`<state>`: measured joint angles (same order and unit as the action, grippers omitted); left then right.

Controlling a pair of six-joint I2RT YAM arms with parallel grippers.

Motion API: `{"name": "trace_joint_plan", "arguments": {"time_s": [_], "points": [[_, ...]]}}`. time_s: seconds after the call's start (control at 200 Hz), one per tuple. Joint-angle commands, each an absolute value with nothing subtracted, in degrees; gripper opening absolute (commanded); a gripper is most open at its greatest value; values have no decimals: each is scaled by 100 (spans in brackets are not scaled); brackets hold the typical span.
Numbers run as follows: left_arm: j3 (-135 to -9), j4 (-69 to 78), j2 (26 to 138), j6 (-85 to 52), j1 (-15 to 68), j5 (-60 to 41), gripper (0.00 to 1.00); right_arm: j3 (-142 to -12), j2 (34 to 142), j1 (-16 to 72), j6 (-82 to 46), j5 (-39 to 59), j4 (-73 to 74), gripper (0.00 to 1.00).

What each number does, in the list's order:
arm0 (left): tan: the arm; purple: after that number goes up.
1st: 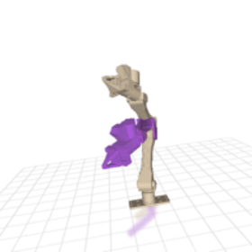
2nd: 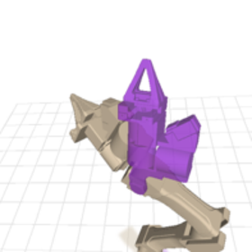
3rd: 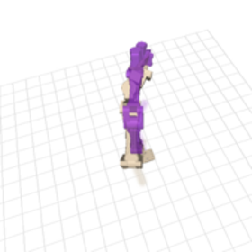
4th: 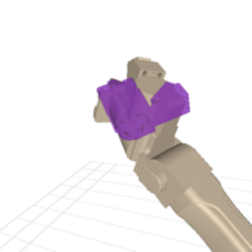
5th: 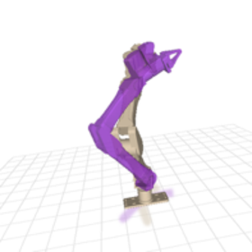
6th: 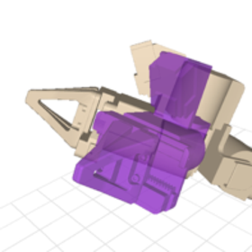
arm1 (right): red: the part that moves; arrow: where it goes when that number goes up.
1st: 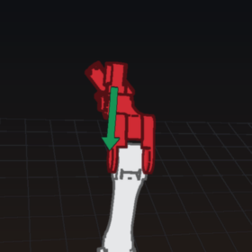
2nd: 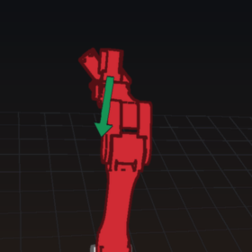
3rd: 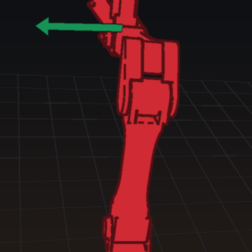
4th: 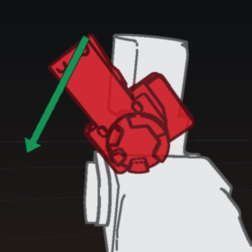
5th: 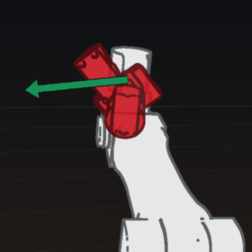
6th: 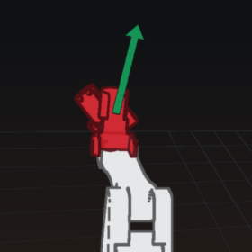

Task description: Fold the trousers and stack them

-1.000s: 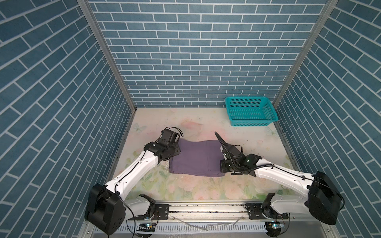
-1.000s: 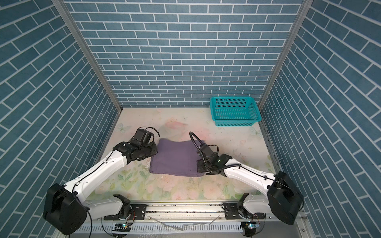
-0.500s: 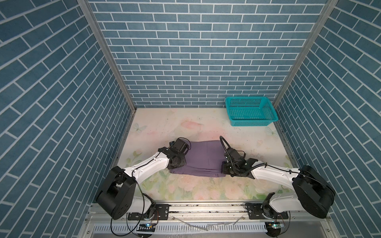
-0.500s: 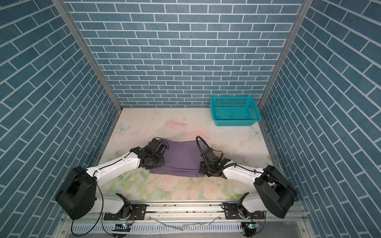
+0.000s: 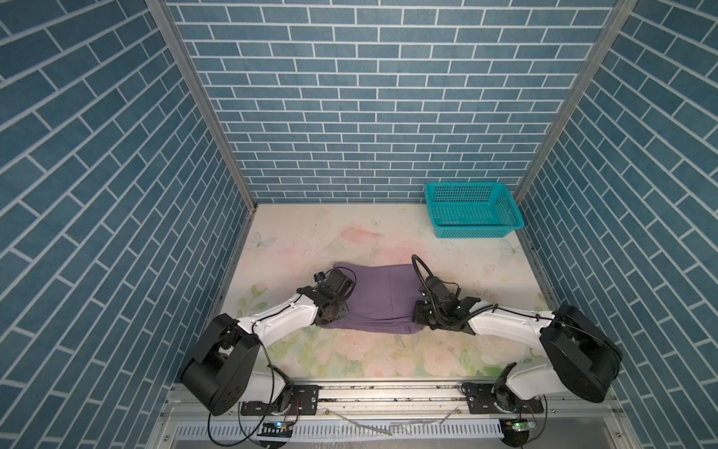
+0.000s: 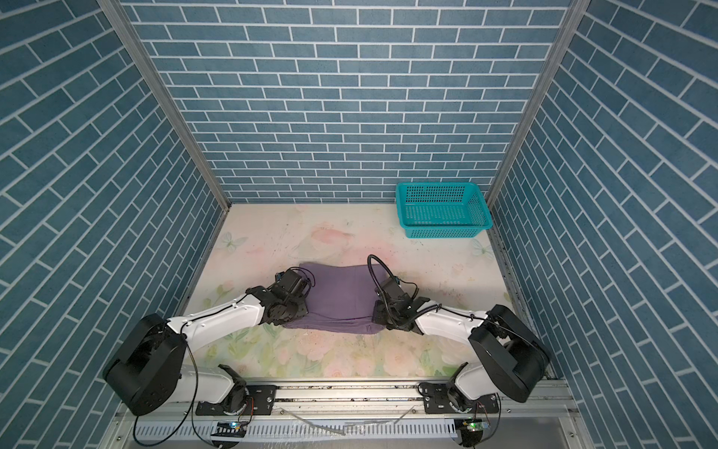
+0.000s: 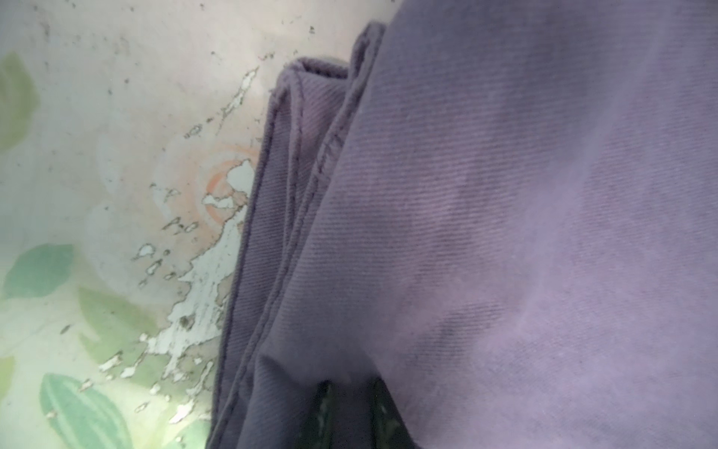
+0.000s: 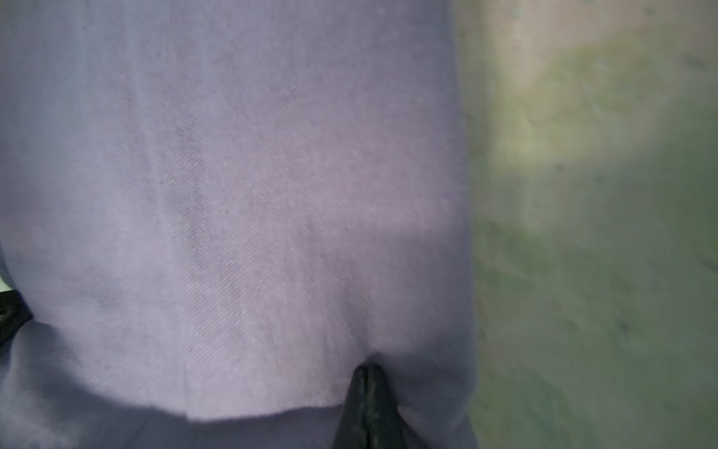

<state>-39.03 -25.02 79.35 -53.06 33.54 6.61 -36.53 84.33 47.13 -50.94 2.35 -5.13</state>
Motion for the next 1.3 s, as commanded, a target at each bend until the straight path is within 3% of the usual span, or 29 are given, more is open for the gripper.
{"name": "trace_joint_plan", "arguments": {"time_s": [0.0,0.18,0.39,0.47,0.57,0.72,0.905,1.09,1.295], "points": [[-3824,-3070,8038,-5145,2946,887,20,-3959,9112,4882,-4685,719,-657,0],[-3969,-3462,7323,-4664,1820,854,21,-4725,9479,5186,-4264,836,-691,0],[-4533,-4093,6572,-4476,1924,1021,31,-4591,8700,5148,-3920,163,-1366,0],[-4589,-4106,6574,-4618,2401,1029,45,-4473,8297,5098,-3771,35,-1563,0],[-4722,-4069,6890,-4902,3295,1256,61,-4365,7783,5086,-3660,-271,-1808,26],[-5116,-3556,7971,-5093,4162,1127,75,-4240,6988,4926,-3669,-728,-2067,46],[-5832,-3341,9214,-5106,4666,1085,90,-4048,6084,4649,-3833,-1142,-2347,72],[-5786,-3120,9801,-5208,4538,1008,95,-3982,5615,4412,-3850,-1309,-2682,77],[-5223,-2578,9879,-5099,3544,677,94,-3921,5529,4195,-3823,-1301,-2763,76]]}}
